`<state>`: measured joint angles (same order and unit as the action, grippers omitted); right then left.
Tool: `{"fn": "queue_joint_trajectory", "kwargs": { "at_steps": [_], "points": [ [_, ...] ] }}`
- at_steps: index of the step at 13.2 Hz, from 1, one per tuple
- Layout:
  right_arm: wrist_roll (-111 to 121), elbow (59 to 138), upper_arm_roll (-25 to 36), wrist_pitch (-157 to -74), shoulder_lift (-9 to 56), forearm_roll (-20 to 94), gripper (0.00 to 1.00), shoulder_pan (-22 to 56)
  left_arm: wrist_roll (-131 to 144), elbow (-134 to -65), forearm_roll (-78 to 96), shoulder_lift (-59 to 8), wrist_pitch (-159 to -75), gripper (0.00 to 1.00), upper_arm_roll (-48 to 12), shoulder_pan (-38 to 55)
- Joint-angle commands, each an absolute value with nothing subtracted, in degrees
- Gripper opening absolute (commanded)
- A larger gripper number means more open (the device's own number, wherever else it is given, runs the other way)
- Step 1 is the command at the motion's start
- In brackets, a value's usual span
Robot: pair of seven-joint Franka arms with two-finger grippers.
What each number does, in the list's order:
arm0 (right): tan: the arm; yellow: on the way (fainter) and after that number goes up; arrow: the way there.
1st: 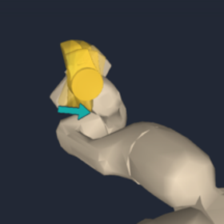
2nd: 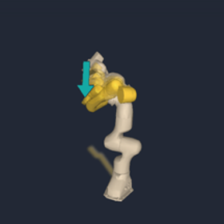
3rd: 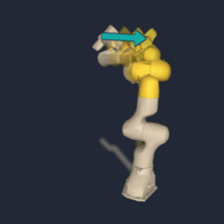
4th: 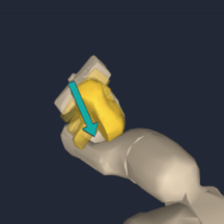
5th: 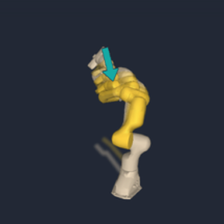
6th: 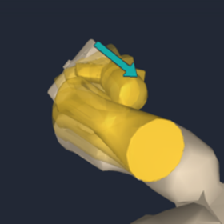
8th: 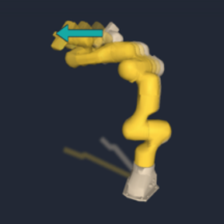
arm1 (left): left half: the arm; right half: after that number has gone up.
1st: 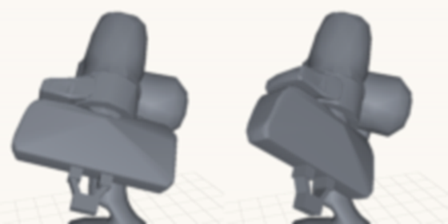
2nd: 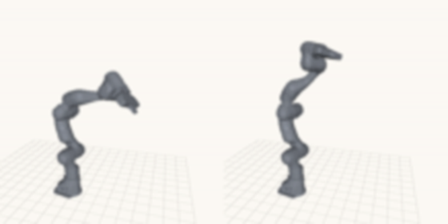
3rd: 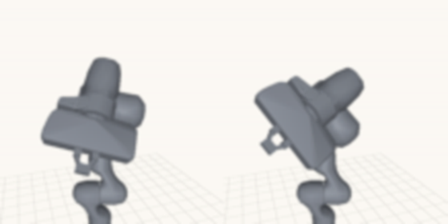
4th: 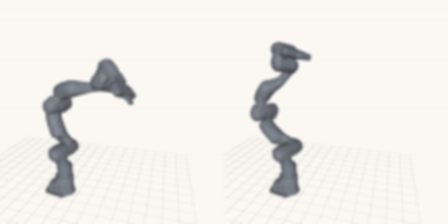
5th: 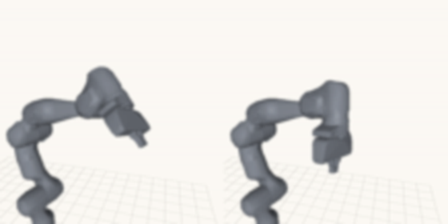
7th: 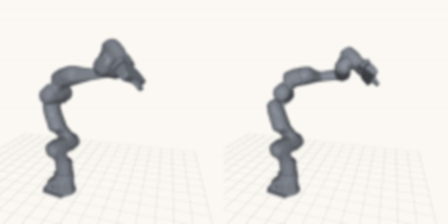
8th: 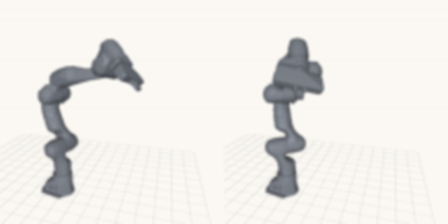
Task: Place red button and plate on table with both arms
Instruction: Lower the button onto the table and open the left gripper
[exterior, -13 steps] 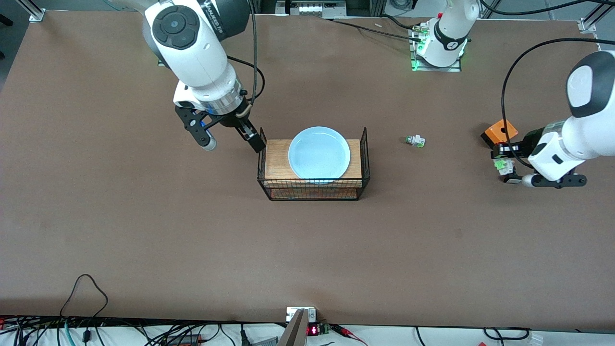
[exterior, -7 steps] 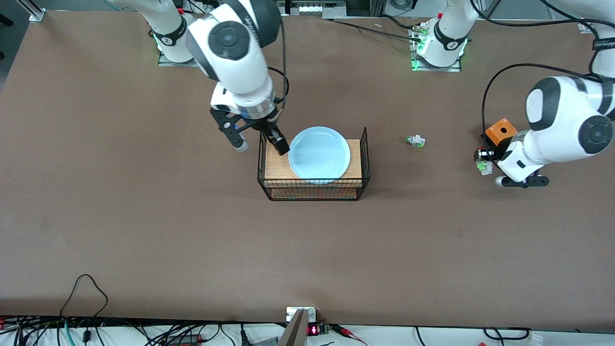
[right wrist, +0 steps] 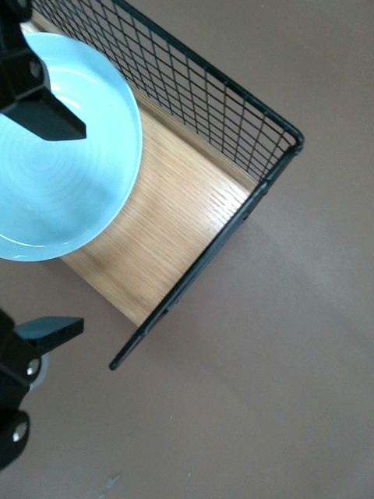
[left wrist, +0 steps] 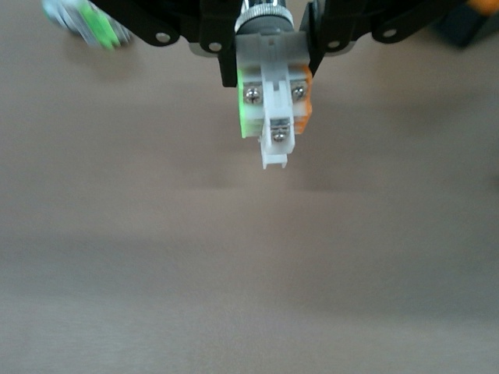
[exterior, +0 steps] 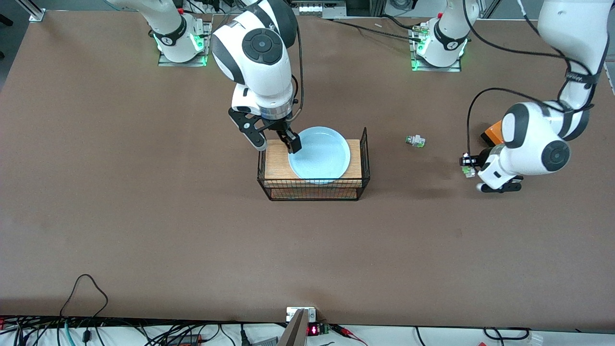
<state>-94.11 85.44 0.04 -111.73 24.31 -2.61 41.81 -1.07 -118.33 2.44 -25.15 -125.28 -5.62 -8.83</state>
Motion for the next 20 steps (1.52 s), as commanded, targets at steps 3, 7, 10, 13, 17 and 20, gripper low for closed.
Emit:
{"fn": "queue_joint_trajectory", "kwargs": {
  "at_steps": [3, 7, 10, 13, 17, 20],
  "points": [
    [-101.78, 83.23, 0.09, -111.62, 25.84, 0.71, 1.0, 41.48, -4.04, -117.42, 1.23, -27.52, -128.06, 0.59, -5.89, -9.14],
    [-101.95, 83.23, 0.09, -115.31, 27.59, -0.53, 1.0, 41.49, -3.61, -116.9, 1.23, -20.24, -120.7, 1.0, -6.5, -8.0],
    [-101.52, 83.23, 0.09, -115.84, 29.52, -6.56, 1.0, 42.88, -3.43, -114.62, 1.23, -13.82, -115.16, 1.0, -6.68, -7.12],
    [-101.69, 83.23, 0.09, -115.84, 31.02, -8.79, 1.0, 44.29, -3.34, -106.73, 1.23, -10.81, -107.07, 1.0, -6.68, -7.03],
    [-101.87, 83.14, 0.09, -117.6, 32.61, -10.81, 0.92, 45.7, -3.34, -90.38, 1.23, -12.57, -94.59, 1.0, -6.68, -6.77],
    [-101.52, 83.14, 0.09, -117.6, 32.78, -11.86, 0.82, 45.97, -3.25, -84.22, 1.23, -12.48, -89.93, 1.0, -6.77, -6.94]
  ]
}}
